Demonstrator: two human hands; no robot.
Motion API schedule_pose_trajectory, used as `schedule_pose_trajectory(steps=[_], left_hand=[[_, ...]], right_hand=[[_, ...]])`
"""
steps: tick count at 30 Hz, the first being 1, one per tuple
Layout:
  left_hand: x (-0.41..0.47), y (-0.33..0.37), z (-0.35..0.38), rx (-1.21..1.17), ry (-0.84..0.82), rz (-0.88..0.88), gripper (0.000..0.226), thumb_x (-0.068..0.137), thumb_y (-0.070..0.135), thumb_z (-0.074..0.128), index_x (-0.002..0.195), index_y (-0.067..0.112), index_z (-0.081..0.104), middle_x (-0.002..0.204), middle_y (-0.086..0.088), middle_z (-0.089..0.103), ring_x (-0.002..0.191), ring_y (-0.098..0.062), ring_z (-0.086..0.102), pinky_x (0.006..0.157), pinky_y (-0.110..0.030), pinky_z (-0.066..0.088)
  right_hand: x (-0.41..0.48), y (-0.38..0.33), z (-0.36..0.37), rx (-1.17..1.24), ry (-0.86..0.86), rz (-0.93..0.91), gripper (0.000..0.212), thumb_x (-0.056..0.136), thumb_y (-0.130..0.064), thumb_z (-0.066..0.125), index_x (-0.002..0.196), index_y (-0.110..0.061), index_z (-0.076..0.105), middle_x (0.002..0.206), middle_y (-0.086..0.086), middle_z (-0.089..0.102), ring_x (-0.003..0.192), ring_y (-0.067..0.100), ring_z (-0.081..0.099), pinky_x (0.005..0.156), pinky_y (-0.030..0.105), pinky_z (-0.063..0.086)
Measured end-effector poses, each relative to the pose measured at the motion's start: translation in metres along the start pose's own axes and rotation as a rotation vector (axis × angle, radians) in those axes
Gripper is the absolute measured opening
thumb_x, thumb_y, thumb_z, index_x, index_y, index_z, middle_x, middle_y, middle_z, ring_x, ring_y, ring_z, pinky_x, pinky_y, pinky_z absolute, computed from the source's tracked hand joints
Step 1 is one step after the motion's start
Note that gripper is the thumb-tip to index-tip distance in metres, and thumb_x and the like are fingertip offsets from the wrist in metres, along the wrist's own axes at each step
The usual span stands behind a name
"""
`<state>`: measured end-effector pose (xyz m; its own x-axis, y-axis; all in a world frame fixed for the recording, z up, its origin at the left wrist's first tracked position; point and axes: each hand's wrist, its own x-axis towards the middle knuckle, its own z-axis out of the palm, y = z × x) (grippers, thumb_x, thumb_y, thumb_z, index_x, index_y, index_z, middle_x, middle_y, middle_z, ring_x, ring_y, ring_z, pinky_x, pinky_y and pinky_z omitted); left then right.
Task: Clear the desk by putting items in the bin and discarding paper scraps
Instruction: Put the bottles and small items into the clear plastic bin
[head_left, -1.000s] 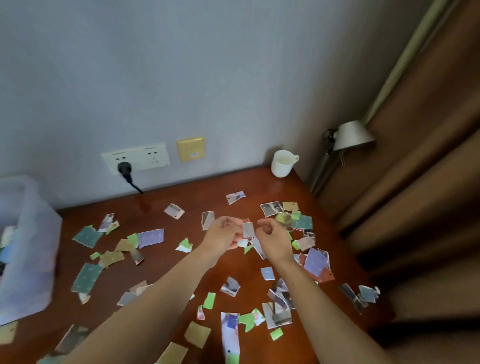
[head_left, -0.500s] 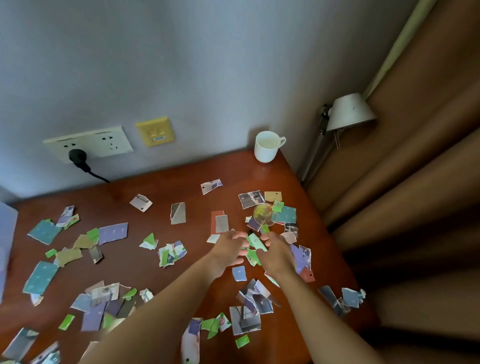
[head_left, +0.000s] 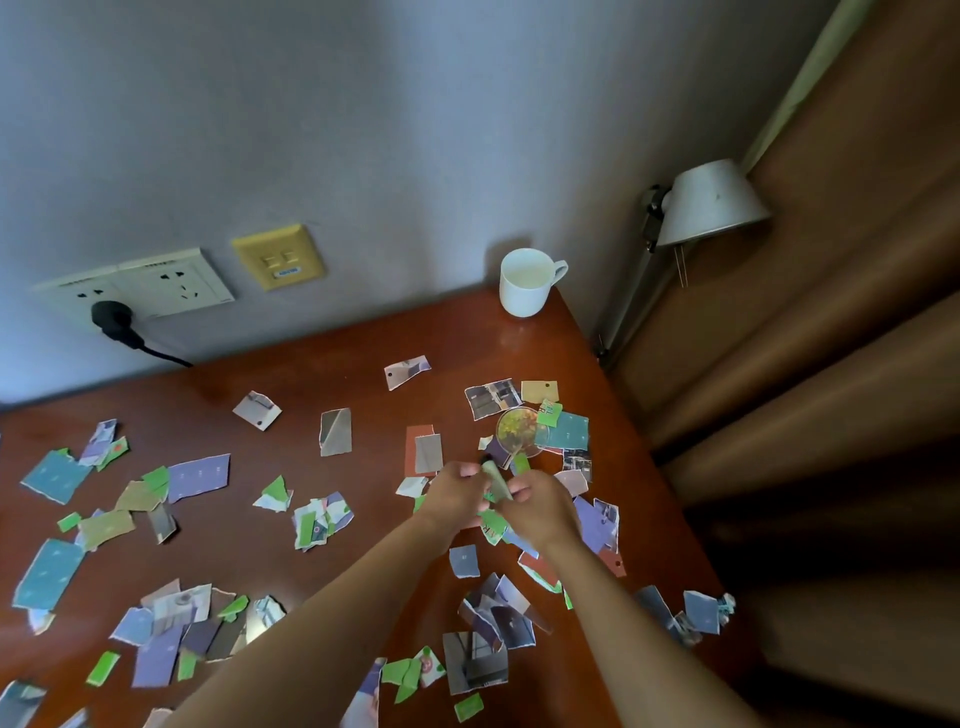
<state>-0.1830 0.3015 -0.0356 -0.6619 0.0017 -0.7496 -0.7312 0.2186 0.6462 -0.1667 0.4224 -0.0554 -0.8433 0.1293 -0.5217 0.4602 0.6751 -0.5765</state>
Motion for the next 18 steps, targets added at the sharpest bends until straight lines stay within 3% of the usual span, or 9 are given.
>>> schedule_pose_trajectory(steps=[3, 5, 8, 12, 14, 18], left_hand=[[0.006, 0.009, 0.0, -0.043, 0.063, 0.046, 0.019, 0.098, 0.027, 0.051, 0.082, 0.017, 0.05, 0.085, -0.01, 0.055, 0.075, -0.022, 0.055, 0.06, -0.026, 0.045], [0.012, 0.017, -0.003, -0.022, 0.122, 0.115, 0.02, 0.098, 0.027, 0.052, 0.087, 0.01, 0.051, 0.077, -0.007, 0.054, 0.064, -0.018, 0.052, 0.058, -0.026, 0.043], [0.019, 0.028, -0.008, -0.028, 0.215, 0.199, 0.016, 0.1, 0.022, 0.048, 0.098, 0.007, 0.053, 0.079, -0.005, 0.058, 0.064, -0.012, 0.051, 0.058, -0.025, 0.041], [0.027, 0.033, -0.013, -0.233, 0.181, 0.147, 0.012, 0.101, 0.018, 0.045, 0.096, 0.007, 0.049, 0.076, -0.005, 0.058, 0.065, -0.016, 0.056, 0.064, -0.03, 0.05], [0.029, 0.031, -0.015, -0.235, 0.173, 0.13, 0.012, 0.101, 0.018, 0.045, 0.094, 0.009, 0.049, 0.074, -0.004, 0.055, 0.063, -0.015, 0.054, 0.062, -0.028, 0.049], [0.036, 0.025, -0.015, -0.229, 0.157, 0.119, 0.014, 0.101, 0.018, 0.045, 0.095, 0.006, 0.049, 0.072, -0.003, 0.055, 0.061, -0.014, 0.053, 0.059, -0.026, 0.049]], right_hand=[[0.007, -0.019, -0.009, 0.317, -0.078, -0.008, 0.021, 0.08, -0.021, 0.076, 0.095, -0.012, 0.064, 0.089, -0.002, 0.065, 0.088, 0.017, 0.062, 0.08, 0.03, 0.049], [0.009, -0.032, -0.014, 0.454, -0.14, -0.073, 0.018, 0.081, -0.015, 0.075, 0.095, -0.007, 0.067, 0.086, -0.001, 0.067, 0.084, 0.014, 0.064, 0.082, 0.03, 0.051], [0.014, -0.047, -0.022, 0.492, -0.106, -0.127, 0.017, 0.088, -0.015, 0.067, 0.102, -0.008, 0.072, 0.086, -0.005, 0.07, 0.082, 0.009, 0.065, 0.077, 0.022, 0.05], [0.034, -0.05, -0.027, -0.02, 0.151, -0.171, 0.035, 0.086, -0.018, 0.063, 0.121, -0.024, 0.061, 0.121, -0.004, 0.061, 0.11, 0.016, 0.056, 0.083, 0.036, 0.053], [0.043, -0.048, -0.028, -0.253, 0.155, -0.19, 0.049, 0.086, -0.02, 0.064, 0.133, -0.026, 0.051, 0.137, -0.002, 0.051, 0.125, 0.021, 0.045, 0.09, 0.041, 0.051], [0.056, -0.04, -0.026, -0.492, 0.112, -0.165, 0.067, 0.085, -0.023, 0.069, 0.142, -0.025, 0.035, 0.148, 0.001, 0.038, 0.134, 0.024, 0.035, 0.096, 0.038, 0.046]])
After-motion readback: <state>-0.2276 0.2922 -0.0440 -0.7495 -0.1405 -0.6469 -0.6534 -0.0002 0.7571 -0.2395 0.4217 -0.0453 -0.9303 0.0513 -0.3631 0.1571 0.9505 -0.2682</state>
